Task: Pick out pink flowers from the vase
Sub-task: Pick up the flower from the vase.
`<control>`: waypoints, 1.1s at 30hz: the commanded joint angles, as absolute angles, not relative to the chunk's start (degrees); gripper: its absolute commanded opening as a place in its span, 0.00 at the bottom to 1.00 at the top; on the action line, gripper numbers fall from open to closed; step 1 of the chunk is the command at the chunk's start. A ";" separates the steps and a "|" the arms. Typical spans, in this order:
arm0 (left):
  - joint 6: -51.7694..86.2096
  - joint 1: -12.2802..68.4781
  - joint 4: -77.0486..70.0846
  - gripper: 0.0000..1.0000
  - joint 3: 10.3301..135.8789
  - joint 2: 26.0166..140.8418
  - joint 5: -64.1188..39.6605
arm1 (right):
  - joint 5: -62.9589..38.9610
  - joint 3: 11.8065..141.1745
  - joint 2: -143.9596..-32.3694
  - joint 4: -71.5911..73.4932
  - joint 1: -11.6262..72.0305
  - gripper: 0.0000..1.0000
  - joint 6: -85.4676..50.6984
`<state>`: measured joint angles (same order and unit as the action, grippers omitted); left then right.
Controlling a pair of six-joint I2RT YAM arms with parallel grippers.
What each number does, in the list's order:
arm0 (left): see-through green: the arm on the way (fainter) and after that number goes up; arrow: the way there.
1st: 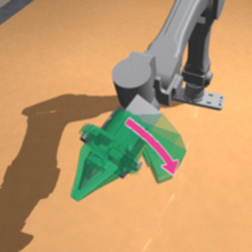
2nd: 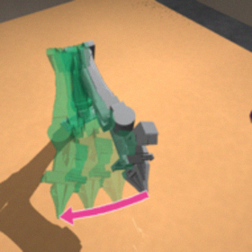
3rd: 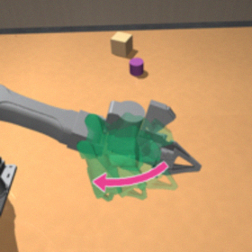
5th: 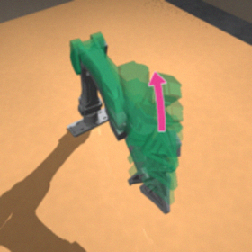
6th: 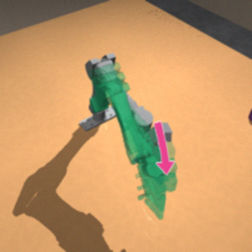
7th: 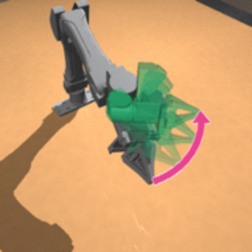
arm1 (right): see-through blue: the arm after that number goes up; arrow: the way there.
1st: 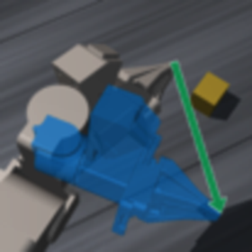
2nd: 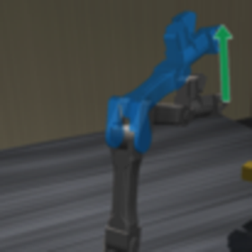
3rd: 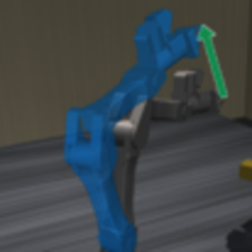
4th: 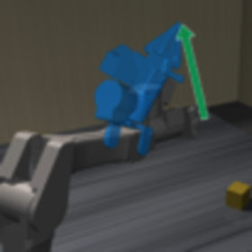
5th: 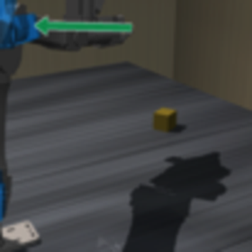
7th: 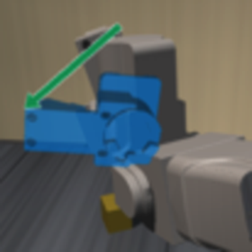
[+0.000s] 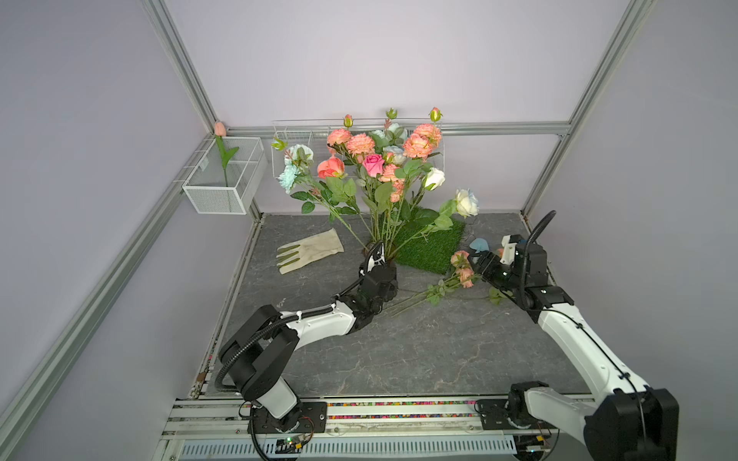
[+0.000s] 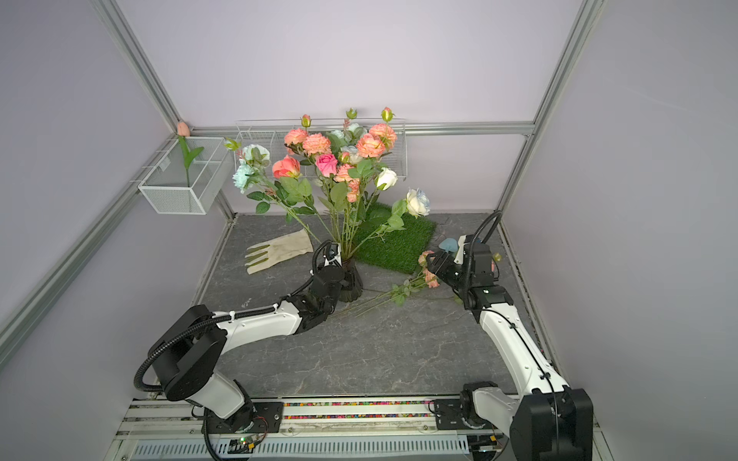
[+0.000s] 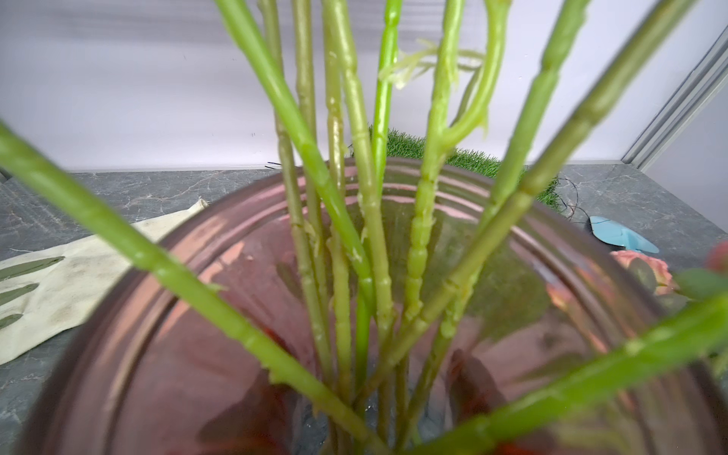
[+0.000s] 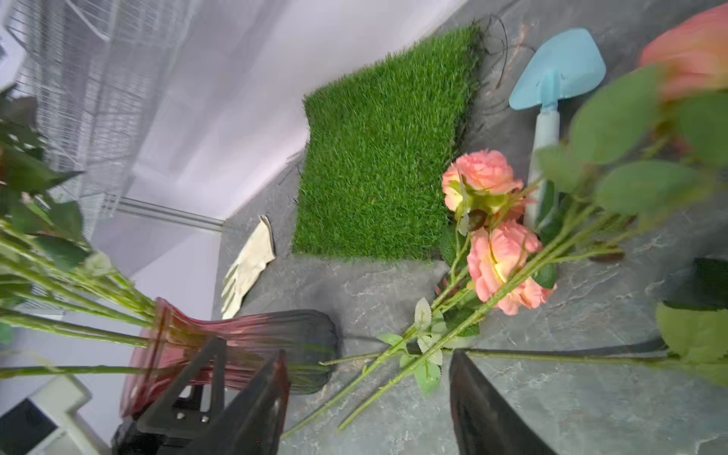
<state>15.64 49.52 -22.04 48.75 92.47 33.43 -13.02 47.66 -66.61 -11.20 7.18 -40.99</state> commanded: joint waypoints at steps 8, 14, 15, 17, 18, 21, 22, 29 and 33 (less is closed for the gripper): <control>16.82 49.99 -11.99 0.00 46.65 95.20 29.21 | -16.23 47.57 -65.52 -11.54 11.42 0.65 -33.44; 16.65 50.10 -12.32 0.00 46.16 95.71 29.00 | -14.47 47.03 -61.91 -13.17 20.09 0.65 -27.10; 16.78 50.13 -12.09 0.00 46.21 95.81 29.07 | -14.28 46.89 -61.59 -13.18 20.96 0.65 -26.58; 16.87 50.31 -12.17 0.00 45.93 96.20 29.09 | -13.72 46.13 -61.10 -12.66 22.43 0.66 -25.89; 16.87 50.39 -12.22 0.00 45.80 96.41 29.16 | -13.59 45.82 -60.97 -12.43 22.74 0.65 -25.76; 16.95 50.61 -12.22 0.00 45.74 96.84 29.26 | -12.96 45.29 -61.34 -12.25 23.64 0.65 -25.54; 16.88 50.61 -12.22 0.00 45.74 96.96 29.30 | -12.77 45.26 -61.43 -12.22 23.83 0.65 -25.49; 16.35 50.92 -11.70 0.00 46.55 97.29 29.35 | -11.70 44.85 -61.79 -11.89 24.25 0.66 -24.78; 16.48 51.14 -11.44 0.00 46.50 97.31 29.44 | -11.69 44.48 -61.79 -11.81 24.26 0.66 -24.70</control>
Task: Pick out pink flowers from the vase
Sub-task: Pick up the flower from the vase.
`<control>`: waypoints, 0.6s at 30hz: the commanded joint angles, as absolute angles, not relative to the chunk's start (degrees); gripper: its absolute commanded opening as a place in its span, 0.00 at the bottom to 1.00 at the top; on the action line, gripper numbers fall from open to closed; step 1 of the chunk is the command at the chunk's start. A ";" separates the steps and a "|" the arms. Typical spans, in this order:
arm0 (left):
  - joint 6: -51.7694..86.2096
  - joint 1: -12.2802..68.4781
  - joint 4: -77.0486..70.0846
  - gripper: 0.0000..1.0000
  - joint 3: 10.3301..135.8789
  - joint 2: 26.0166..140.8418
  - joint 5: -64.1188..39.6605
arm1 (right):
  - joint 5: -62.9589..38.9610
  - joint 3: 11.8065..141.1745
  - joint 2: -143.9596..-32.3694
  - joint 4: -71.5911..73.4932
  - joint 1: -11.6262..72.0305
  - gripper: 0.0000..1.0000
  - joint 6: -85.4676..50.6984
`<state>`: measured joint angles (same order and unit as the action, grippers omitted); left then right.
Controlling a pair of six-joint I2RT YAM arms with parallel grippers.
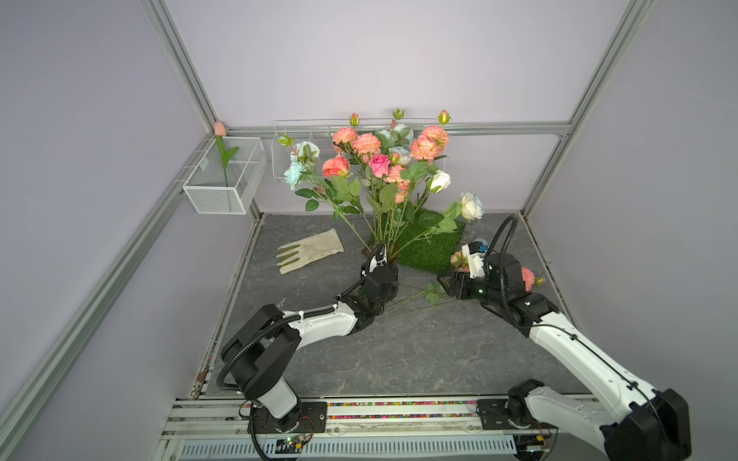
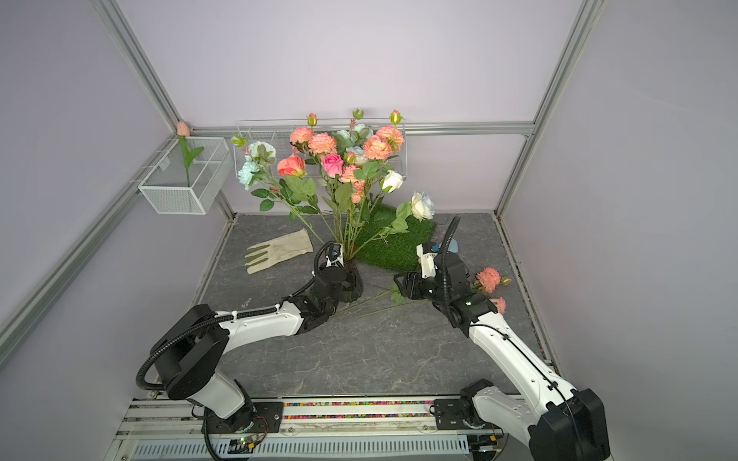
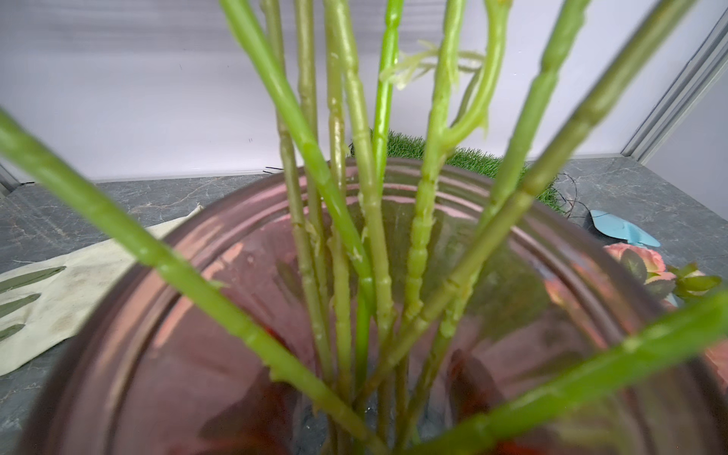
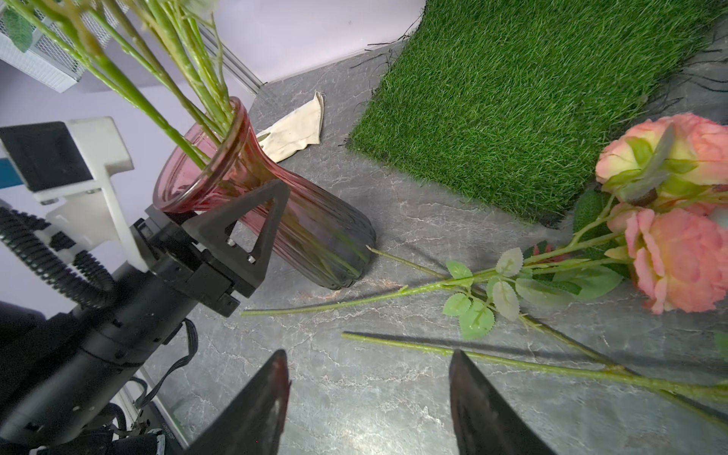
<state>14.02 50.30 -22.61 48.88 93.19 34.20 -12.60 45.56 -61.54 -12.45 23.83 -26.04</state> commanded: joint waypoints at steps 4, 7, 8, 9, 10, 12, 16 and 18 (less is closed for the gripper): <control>16.50 51.37 -11.17 0.00 46.75 97.58 29.42 | -11.54 43.79 -61.27 -11.60 24.26 0.66 -24.43; 16.27 51.59 -10.88 0.00 47.30 97.85 29.77 | -11.68 43.42 -60.98 -11.43 24.20 0.66 -24.33; 16.21 51.63 -10.81 0.00 47.40 97.83 29.88 | -11.76 43.46 -61.07 -11.43 24.24 0.66 -24.35; 16.20 51.73 -10.90 0.00 47.39 97.80 29.88 | -12.09 43.58 -61.08 -11.34 24.22 0.66 -24.09; 16.26 51.88 -10.90 0.00 47.44 97.69 29.88 | -12.47 43.83 -61.13 -11.34 24.18 0.66 -24.00; 16.08 52.03 -10.74 0.00 47.38 97.78 29.97 | -12.67 44.21 -61.16 -11.39 24.22 0.66 -23.88; 15.99 52.17 -10.89 0.00 47.29 97.87 30.21 | -12.87 44.09 -60.85 -11.34 24.23 0.66 -24.32; 16.16 52.17 -11.19 0.00 47.29 97.92 30.43 | -12.72 43.10 -60.40 -11.19 24.24 0.66 -25.32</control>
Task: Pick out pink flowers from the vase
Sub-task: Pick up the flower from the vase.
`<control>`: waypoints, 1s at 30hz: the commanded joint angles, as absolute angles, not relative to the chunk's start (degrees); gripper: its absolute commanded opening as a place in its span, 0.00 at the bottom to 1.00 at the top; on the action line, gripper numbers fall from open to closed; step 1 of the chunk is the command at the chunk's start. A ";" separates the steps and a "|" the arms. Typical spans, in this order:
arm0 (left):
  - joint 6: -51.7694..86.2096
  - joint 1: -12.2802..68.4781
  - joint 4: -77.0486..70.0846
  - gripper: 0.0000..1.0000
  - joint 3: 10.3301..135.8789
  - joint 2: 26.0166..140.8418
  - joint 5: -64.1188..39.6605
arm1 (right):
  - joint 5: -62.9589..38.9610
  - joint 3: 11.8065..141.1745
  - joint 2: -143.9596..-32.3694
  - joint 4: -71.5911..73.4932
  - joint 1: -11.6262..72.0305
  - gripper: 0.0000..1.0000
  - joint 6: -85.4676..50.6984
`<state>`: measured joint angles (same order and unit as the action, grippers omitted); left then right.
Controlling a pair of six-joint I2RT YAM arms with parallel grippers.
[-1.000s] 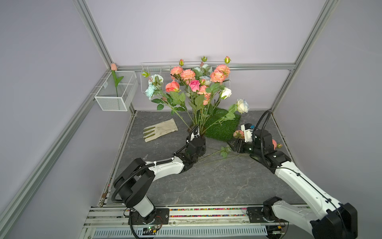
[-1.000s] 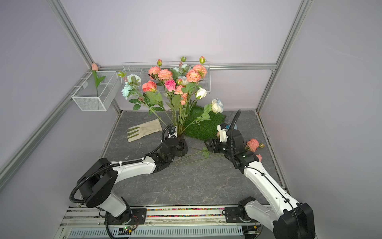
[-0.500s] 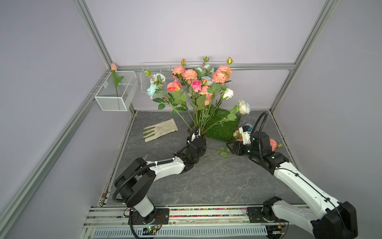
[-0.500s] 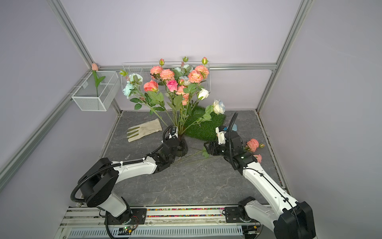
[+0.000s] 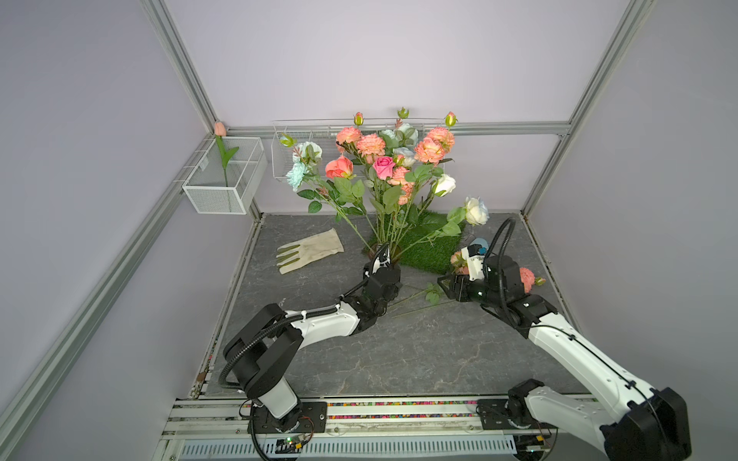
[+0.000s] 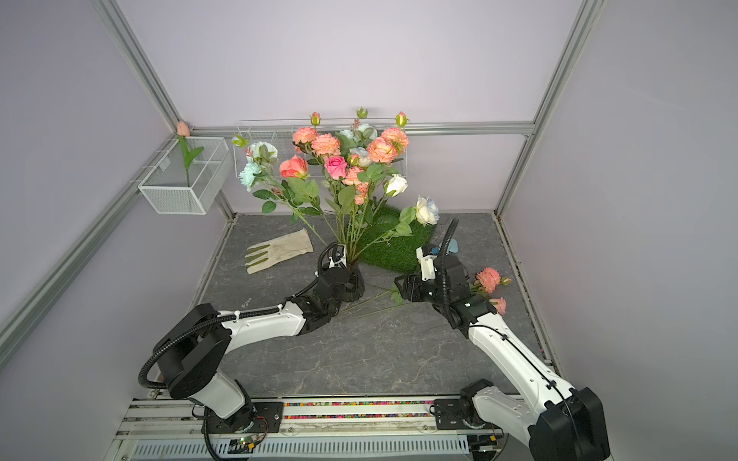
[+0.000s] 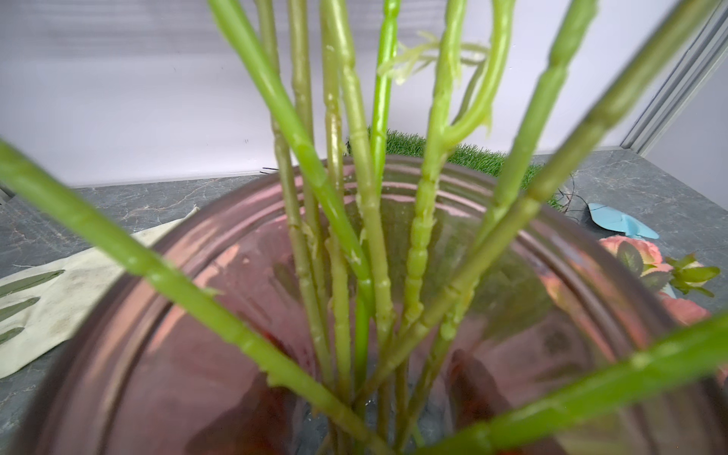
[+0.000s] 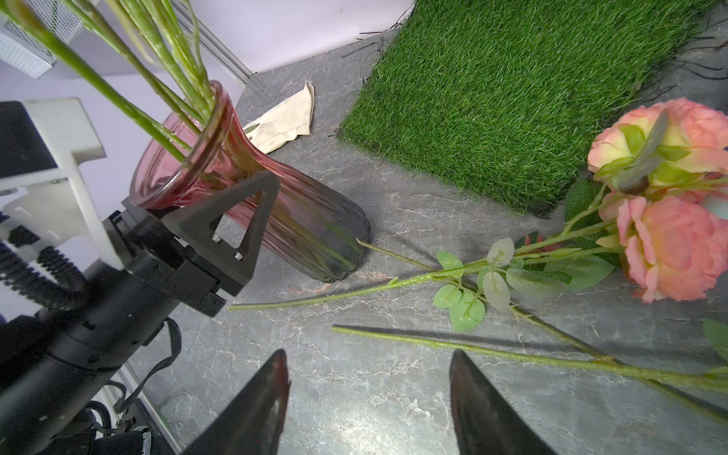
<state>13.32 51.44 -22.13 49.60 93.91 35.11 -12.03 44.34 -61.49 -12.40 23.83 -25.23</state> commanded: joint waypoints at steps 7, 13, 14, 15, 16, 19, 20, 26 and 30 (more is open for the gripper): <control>17.64 52.53 -11.70 0.00 46.71 97.33 31.99 | -12.80 37.28 -58.98 -8.94 24.18 0.66 -27.45; 18.89 52.56 -10.42 0.00 47.07 96.48 35.70 | -10.19 34.69 -58.12 -7.65 24.23 0.66 -28.32; 18.72 52.56 -9.95 0.00 47.70 96.75 36.42 | -9.58 34.26 -57.76 -7.78 24.23 0.66 -28.18; 18.48 52.54 -9.68 0.00 48.22 97.13 36.73 | -9.13 33.98 -57.50 -8.01 24.23 0.66 -27.82; 18.29 52.56 -9.59 0.00 48.63 97.41 36.86 | -8.89 33.93 -57.40 -8.44 24.20 0.66 -27.41; 17.49 52.55 -10.02 0.00 50.01 99.05 36.47 | -8.68 33.72 -57.27 -10.09 24.23 0.66 -26.24; 17.39 52.55 -9.93 0.00 50.54 99.73 36.40 | -8.61 33.41 -56.93 -10.24 24.18 0.66 -26.19; 17.73 52.51 -10.40 0.00 52.50 101.72 35.48 | -7.91 31.99 -53.67 -12.60 24.32 0.66 -25.05; 17.71 52.55 -10.71 0.00 52.73 102.21 35.05 | -8.60 32.26 -52.92 -14.19 24.34 0.66 -24.13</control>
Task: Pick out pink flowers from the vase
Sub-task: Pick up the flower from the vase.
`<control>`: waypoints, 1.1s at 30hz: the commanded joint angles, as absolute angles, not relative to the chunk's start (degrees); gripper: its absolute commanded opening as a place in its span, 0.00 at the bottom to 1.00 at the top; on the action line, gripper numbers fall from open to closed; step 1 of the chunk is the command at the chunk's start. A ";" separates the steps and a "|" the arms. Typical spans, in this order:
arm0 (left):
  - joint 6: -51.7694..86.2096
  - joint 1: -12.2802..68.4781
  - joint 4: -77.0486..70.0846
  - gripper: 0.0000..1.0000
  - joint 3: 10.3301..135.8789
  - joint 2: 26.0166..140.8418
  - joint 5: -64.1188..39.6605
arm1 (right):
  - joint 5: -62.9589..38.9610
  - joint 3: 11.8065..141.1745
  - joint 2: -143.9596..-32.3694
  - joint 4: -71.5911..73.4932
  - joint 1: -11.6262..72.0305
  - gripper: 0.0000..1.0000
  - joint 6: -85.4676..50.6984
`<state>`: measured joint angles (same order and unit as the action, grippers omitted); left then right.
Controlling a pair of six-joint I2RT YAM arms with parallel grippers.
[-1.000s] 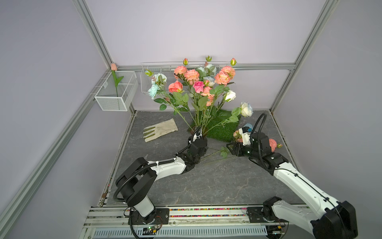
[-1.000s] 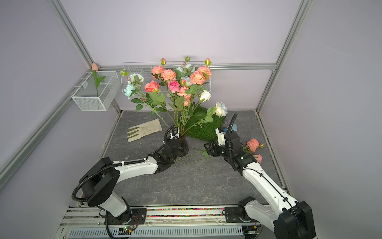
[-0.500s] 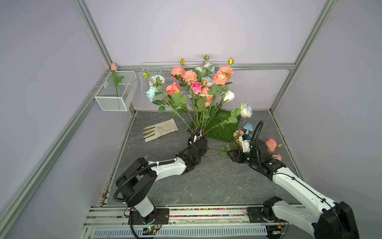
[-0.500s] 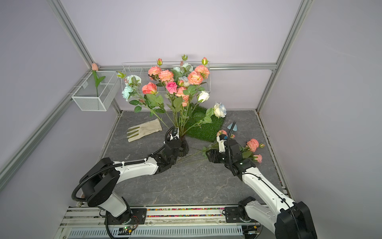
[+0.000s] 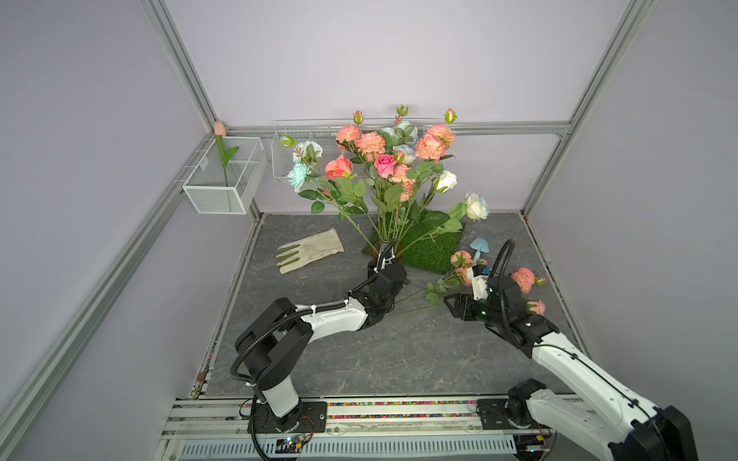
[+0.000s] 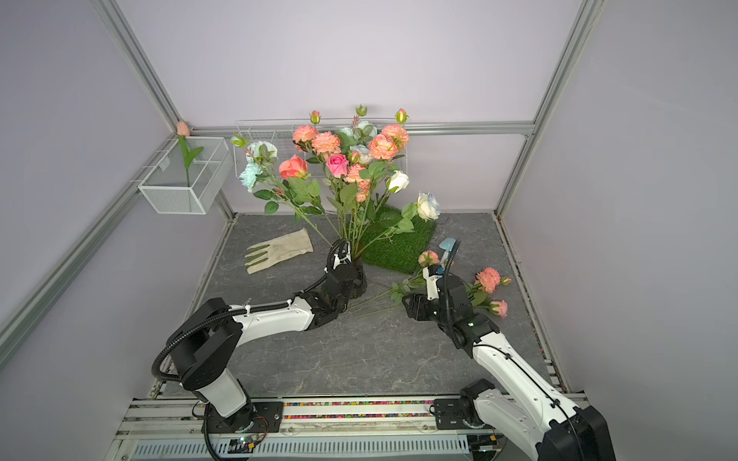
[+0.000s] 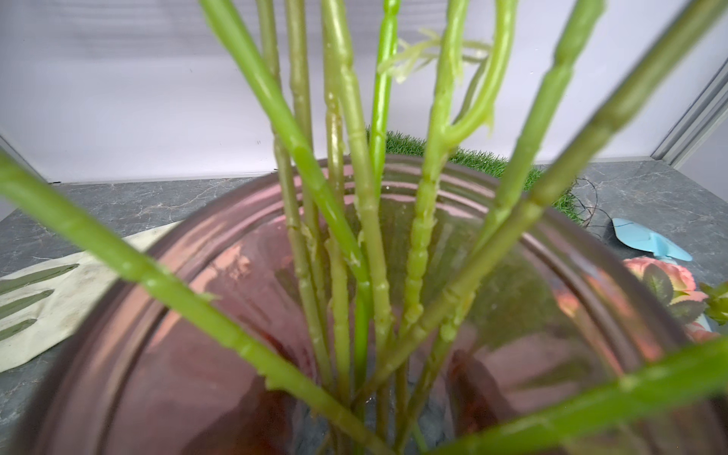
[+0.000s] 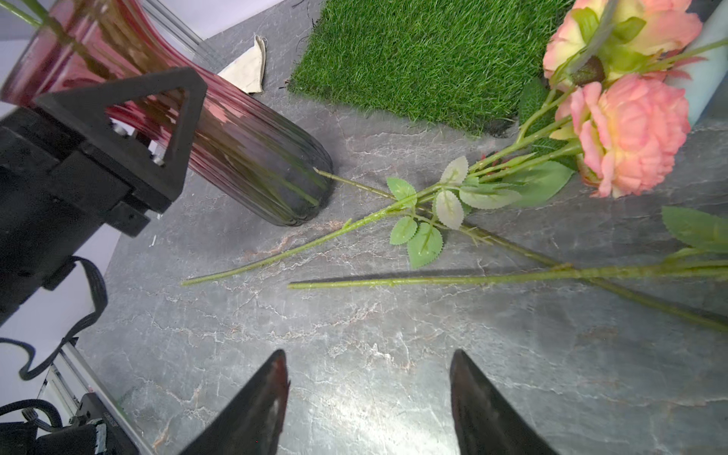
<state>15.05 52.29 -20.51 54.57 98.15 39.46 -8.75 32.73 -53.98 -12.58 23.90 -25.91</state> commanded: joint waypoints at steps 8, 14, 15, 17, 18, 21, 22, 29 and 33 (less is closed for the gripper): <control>15.50 52.56 -13.39 0.00 50.39 101.44 35.32 | -8.35 32.91 -51.64 -16.79 24.57 0.66 -24.00; 14.68 52.56 -14.69 0.00 49.40 101.23 34.83 | -8.65 33.91 -50.46 -19.35 24.99 0.67 -23.36; 14.75 52.55 -14.68 0.00 49.40 101.25 34.67 | -8.70 34.01 -50.31 -19.80 25.17 0.67 -23.30; 14.95 52.56 -14.85 0.00 49.33 101.16 34.39 | -8.55 34.07 -49.70 -20.45 25.60 0.67 -23.24; 15.12 52.51 -14.98 0.00 49.33 101.16 34.13 | -8.29 33.95 -49.28 -20.69 25.75 0.67 -23.20; 14.77 52.51 -15.17 0.00 49.49 101.17 33.46 | -8.09 34.08 -48.48 -21.23 26.18 0.67 -22.86; 14.69 52.56 -15.33 0.00 49.50 101.25 33.32 | -8.00 34.22 -48.51 -21.50 26.19 0.67 -22.70; 14.54 52.56 -15.47 0.00 49.83 101.68 32.14 | -7.74 34.38 -49.22 -21.84 27.83 0.67 -21.68; 14.94 52.55 -15.29 0.00 49.67 101.82 31.65 | -7.48 35.07 -49.75 -22.35 28.77 0.67 -20.77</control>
